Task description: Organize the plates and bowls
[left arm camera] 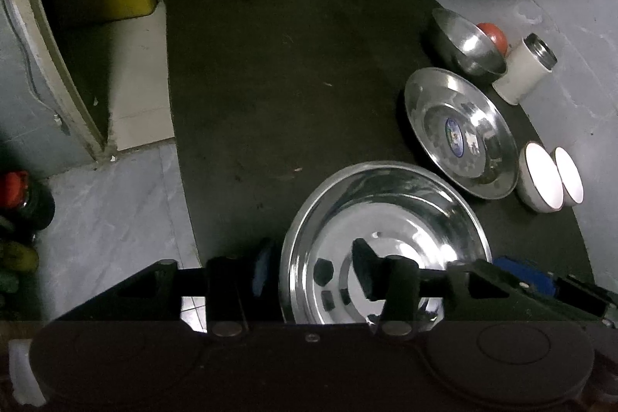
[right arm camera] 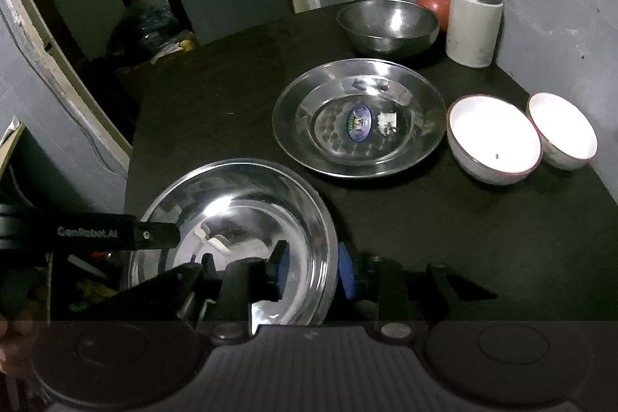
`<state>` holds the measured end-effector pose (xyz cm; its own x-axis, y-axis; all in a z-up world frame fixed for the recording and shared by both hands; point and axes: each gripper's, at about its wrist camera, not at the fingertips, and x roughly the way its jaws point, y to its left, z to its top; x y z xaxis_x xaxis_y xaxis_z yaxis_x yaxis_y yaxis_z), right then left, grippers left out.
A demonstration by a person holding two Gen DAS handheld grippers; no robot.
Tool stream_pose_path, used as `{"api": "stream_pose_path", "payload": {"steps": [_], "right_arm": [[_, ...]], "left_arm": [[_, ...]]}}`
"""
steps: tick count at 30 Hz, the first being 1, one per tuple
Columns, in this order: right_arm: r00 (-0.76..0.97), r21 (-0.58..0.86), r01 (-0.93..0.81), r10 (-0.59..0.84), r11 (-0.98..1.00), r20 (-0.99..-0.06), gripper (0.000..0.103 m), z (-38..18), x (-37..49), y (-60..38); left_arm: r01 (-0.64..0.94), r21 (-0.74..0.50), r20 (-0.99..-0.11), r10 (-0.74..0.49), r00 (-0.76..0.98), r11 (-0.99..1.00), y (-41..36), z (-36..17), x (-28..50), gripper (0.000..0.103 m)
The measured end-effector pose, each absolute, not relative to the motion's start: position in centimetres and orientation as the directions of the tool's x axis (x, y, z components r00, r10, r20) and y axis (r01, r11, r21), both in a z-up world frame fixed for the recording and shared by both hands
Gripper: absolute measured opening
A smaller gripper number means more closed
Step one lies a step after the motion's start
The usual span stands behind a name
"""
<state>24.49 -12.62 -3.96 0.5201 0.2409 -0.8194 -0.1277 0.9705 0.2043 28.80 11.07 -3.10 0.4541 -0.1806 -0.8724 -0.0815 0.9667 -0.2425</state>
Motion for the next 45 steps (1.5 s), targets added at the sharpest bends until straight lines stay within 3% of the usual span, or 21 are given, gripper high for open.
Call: {"api": "stream_pose_path", "payload": {"steps": [4,10,16,20,26,32,42,45], "right_arm": [[0.529,0.226,-0.122,0.256,0.966,-0.809,0.035,-3.9,24.1,-13.0],[0.577,0.278,-0.083,0.273,0.957,-0.770,0.066,-3.6,23.3,-14.6],[0.641,0.354,0.004,0.270,0.935,-0.719,0.089,-3.3,23.0,-17.1],[0.677,0.394,0.061,0.253,0.917,-0.692,0.097,-3.5,23.0,-18.7],[0.697,0.432,0.125,0.231,0.893,-0.679,0.103,-4.5,23.9,-20.4],[0.709,0.461,0.168,0.217,0.871,-0.670,0.103,-5.6,25.3,-20.9],[0.724,0.494,0.213,0.204,0.843,-0.659,0.102,-7.7,28.6,-20.9],[0.725,0.500,0.216,0.205,0.839,-0.657,0.095,-8.0,29.1,-20.9]], "left_arm": [[-0.090,-0.250,-0.858,-0.178,0.481,0.964,11.5,-2.3,28.8,0.071],[-0.070,-0.272,-0.812,-0.190,0.552,0.960,11.9,-0.8,30.5,0.099],[0.028,-0.278,-0.786,-0.244,0.567,0.960,10.7,-0.2,34.7,0.102],[0.131,-0.275,-0.761,-0.299,0.576,0.953,9.3,-0.4,37.3,0.102],[0.255,-0.252,-0.716,-0.357,0.599,0.934,7.8,-1.9,40.0,0.102],[0.324,-0.207,-0.749,-0.363,0.554,0.923,6.1,-4.0,43.2,0.102],[0.414,-0.046,-0.809,-0.277,0.519,0.909,3.6,-5.9,45.3,0.102],[0.427,-0.008,-0.808,-0.258,0.529,0.904,3.4,-6.1,45.3,0.102]]}}
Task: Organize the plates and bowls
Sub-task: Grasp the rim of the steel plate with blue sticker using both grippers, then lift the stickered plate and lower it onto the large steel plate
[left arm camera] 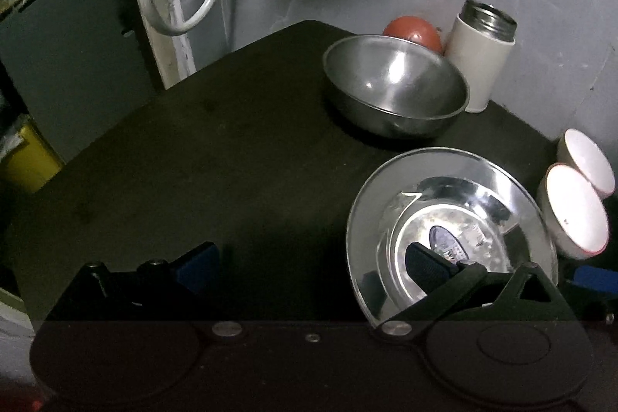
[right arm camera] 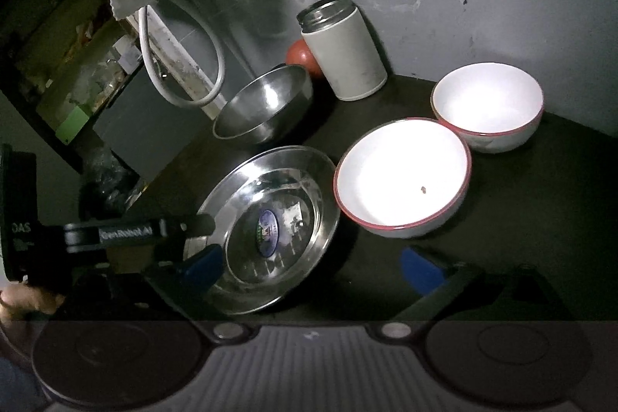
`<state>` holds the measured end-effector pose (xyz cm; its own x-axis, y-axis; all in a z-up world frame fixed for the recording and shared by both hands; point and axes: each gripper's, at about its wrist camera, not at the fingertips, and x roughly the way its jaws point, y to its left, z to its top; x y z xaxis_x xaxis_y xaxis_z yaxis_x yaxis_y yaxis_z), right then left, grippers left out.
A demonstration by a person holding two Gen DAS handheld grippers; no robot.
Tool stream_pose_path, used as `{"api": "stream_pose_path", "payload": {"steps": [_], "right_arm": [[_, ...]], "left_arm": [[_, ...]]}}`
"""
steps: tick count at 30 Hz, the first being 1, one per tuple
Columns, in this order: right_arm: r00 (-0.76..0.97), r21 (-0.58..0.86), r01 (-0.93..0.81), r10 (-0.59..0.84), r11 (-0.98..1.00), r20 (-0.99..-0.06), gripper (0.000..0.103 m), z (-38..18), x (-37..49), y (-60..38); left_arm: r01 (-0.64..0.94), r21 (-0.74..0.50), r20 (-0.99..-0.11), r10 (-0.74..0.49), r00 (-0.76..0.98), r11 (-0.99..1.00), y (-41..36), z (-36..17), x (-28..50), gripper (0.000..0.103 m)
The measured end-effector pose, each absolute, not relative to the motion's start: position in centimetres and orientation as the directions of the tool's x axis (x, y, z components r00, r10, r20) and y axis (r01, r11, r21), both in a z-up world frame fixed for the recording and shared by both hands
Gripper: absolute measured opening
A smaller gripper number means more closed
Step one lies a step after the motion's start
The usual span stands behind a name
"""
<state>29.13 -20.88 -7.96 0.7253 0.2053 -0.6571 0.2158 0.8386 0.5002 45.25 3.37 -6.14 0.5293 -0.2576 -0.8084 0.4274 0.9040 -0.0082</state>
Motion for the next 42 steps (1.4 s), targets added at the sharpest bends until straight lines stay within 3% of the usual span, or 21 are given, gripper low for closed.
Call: {"api": "stream_pose_path", "payload": {"steps": [3,9,11,17,19,25,42], "right_arm": [[0.721,0.491,0.220,0.198,0.843,-0.664,0.087,-8.2,29.4,-20.7],[0.707,0.478,0.226,0.195,0.849,-0.680,0.067,-8.5,30.0,-20.2],[0.705,0.477,0.223,0.197,0.850,-0.682,0.056,-8.6,30.0,-20.1],[0.694,0.467,0.217,0.201,0.857,-0.692,0.031,-8.7,30.3,-19.7],[0.688,0.461,0.212,0.203,0.862,-0.696,0.025,-8.7,30.4,-19.5],[0.689,0.461,0.205,0.208,0.863,-0.695,0.022,-8.7,30.6,-19.5],[0.715,0.436,0.105,0.237,0.894,-0.657,0.021,-6.4,30.1,-18.0]], "left_arm": [[0.445,-0.030,-0.810,-0.283,0.514,0.895,3.2,-6.1,45.2,0.101],[0.446,-0.088,-0.810,-0.325,0.488,0.891,3.2,-6.0,45.3,0.089],[0.452,-0.095,-0.811,-0.332,0.482,0.887,3.1,-6.0,45.2,0.087],[0.442,-0.145,-0.814,-0.361,0.456,0.885,3.3,-6.3,45.4,0.059],[0.435,-0.158,-0.813,-0.367,0.453,0.887,3.5,-6.3,45.5,0.041],[0.400,-0.270,-0.793,-0.438,0.423,0.876,4.8,-6.4,46.0,0.020],[0.329,-0.319,-0.718,-0.454,0.528,0.889,8.9,-3.1,41.8,0.019]]}}
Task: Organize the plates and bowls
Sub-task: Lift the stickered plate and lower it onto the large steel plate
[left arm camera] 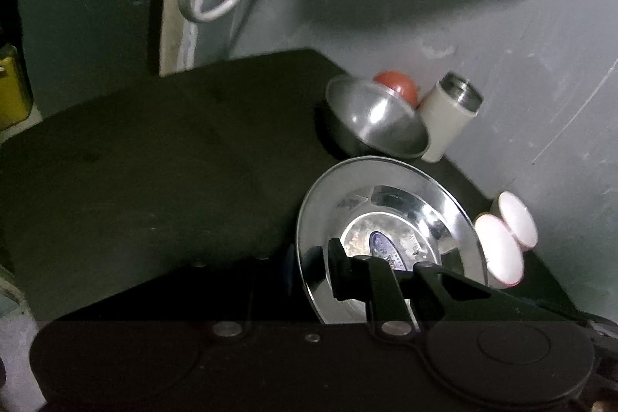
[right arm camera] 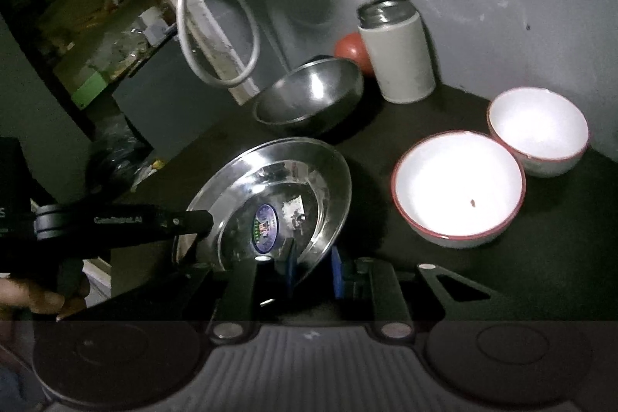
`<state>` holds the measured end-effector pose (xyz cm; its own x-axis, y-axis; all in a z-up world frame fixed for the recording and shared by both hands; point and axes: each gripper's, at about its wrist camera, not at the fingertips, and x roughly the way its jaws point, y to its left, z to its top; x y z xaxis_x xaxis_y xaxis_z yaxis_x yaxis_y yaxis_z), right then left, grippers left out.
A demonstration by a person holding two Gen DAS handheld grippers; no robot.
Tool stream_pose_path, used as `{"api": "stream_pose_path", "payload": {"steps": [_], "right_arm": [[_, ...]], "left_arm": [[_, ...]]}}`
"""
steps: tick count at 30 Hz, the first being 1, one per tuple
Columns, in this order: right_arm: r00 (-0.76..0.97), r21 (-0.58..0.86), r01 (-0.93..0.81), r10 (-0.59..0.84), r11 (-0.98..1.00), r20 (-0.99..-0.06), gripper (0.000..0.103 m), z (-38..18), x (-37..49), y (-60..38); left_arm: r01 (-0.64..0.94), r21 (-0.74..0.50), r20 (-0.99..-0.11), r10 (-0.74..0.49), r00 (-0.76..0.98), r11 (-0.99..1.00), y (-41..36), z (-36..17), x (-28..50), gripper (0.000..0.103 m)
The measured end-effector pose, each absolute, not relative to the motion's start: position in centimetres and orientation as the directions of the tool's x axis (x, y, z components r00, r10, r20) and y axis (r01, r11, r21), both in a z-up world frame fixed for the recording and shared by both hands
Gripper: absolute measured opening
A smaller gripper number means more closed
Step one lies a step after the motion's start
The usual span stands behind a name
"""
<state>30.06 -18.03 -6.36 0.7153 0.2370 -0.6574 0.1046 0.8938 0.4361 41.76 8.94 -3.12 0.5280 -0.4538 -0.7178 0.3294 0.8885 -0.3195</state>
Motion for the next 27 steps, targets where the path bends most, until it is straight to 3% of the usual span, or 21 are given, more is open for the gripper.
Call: {"api": "stream_pose_path", "payload": {"steps": [13,27], "right_arm": [[0.740,0.415,-0.055,0.316,0.908,-0.593,0.021,-1.7,26.6,-16.5],[0.670,0.376,-0.183,0.396,0.908,-0.628,0.022,-0.9,23.2,-15.1]], "left_arm": [[0.253,-0.332,-0.652,-0.415,0.634,0.909,11.9,0.9,34.8,0.018],[0.144,-0.288,-0.722,-0.313,0.616,0.947,12.8,-0.2,28.3,0.020]]}}
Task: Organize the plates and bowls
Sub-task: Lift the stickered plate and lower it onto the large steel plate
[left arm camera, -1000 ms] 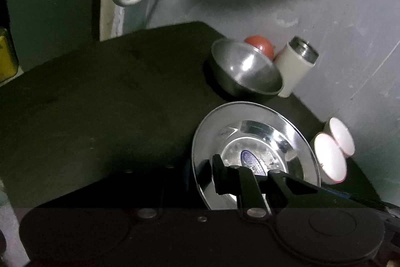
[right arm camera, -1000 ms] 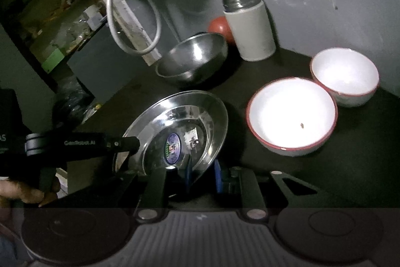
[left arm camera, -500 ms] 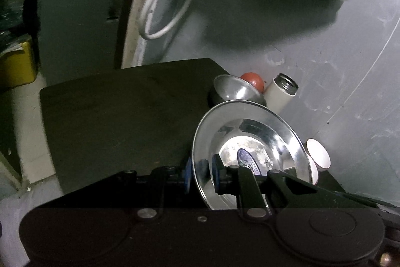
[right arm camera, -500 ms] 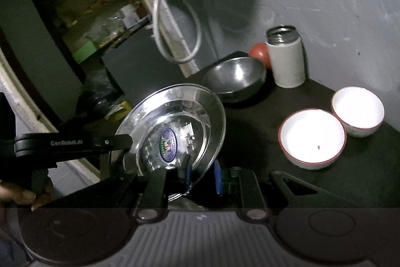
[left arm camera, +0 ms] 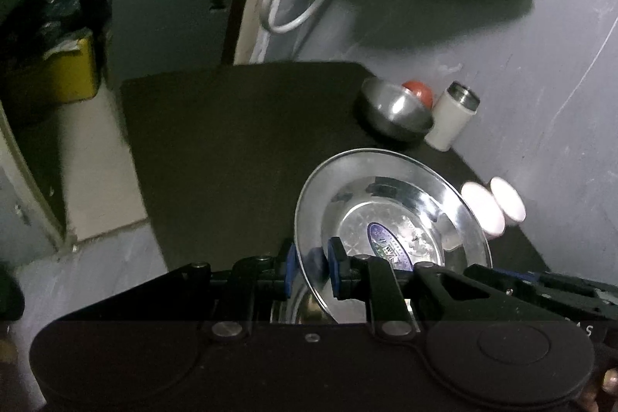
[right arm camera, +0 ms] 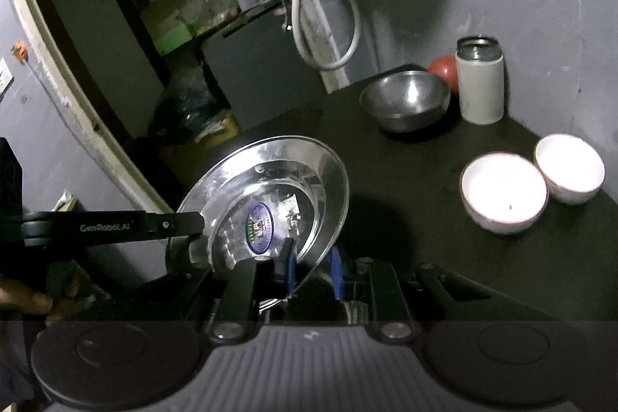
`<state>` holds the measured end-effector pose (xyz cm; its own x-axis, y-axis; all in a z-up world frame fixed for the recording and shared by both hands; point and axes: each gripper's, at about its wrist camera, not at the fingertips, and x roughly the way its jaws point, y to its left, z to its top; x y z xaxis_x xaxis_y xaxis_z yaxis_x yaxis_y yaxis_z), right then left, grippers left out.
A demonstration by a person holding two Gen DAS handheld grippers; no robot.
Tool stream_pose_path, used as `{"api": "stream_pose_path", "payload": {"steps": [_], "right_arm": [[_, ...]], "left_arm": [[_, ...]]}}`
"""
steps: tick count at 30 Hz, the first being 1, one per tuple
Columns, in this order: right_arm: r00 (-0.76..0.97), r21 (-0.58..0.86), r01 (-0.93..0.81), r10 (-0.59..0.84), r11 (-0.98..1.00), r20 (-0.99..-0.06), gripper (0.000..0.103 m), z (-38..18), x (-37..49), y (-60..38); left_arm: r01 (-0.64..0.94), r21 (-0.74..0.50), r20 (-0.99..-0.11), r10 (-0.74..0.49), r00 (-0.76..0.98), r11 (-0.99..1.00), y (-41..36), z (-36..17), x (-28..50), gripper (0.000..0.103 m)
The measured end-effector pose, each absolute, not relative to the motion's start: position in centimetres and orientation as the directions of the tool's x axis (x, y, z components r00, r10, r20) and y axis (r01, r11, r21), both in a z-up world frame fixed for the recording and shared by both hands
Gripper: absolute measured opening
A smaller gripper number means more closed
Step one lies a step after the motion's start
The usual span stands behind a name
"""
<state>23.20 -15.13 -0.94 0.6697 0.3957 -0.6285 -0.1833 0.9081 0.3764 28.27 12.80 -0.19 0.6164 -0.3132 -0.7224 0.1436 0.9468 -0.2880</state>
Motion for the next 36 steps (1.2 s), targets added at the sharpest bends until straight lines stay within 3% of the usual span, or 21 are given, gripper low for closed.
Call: {"api": "stream_pose_path", "payload": {"steps": [18,36], "right_arm": [[0.556,0.357,-0.246,0.432,0.901,-0.710,0.024,-2.8,21.5,-14.7],[0.507,0.344,-0.259,0.430,0.903,-0.747,0.027,-2.9,21.9,-14.5]], "left_arm": [[0.081,-0.239,-0.785,-0.242,0.570,0.968,12.1,-2.9,25.4,0.022],[0.134,-0.125,-0.804,-0.179,0.567,0.983,10.1,-2.7,25.2,0.025]]}}
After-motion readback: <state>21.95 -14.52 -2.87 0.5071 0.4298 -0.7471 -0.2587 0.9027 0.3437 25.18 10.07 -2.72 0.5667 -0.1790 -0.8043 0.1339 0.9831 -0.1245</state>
